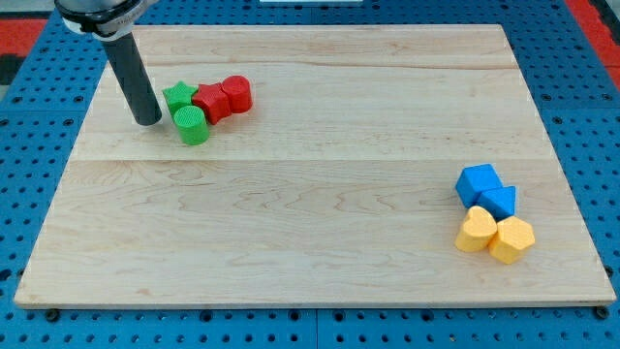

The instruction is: Separate the green circle from the other blocks

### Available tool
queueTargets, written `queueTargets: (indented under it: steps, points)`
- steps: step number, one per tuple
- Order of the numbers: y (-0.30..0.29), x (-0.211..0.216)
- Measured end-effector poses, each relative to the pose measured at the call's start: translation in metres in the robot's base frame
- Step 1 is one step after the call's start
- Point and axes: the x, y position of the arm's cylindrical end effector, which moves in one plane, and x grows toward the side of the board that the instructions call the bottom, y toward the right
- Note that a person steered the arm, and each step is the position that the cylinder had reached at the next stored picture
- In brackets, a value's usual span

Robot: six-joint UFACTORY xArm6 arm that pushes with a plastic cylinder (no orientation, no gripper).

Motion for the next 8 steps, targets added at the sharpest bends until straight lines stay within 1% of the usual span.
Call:
queueTargets:
  steps: [5, 6, 7, 8]
  points:
    - [0.01, 0.001]
    - [0.024, 0.001]
    - [0.058, 0.004]
    - [0.07, 0.004]
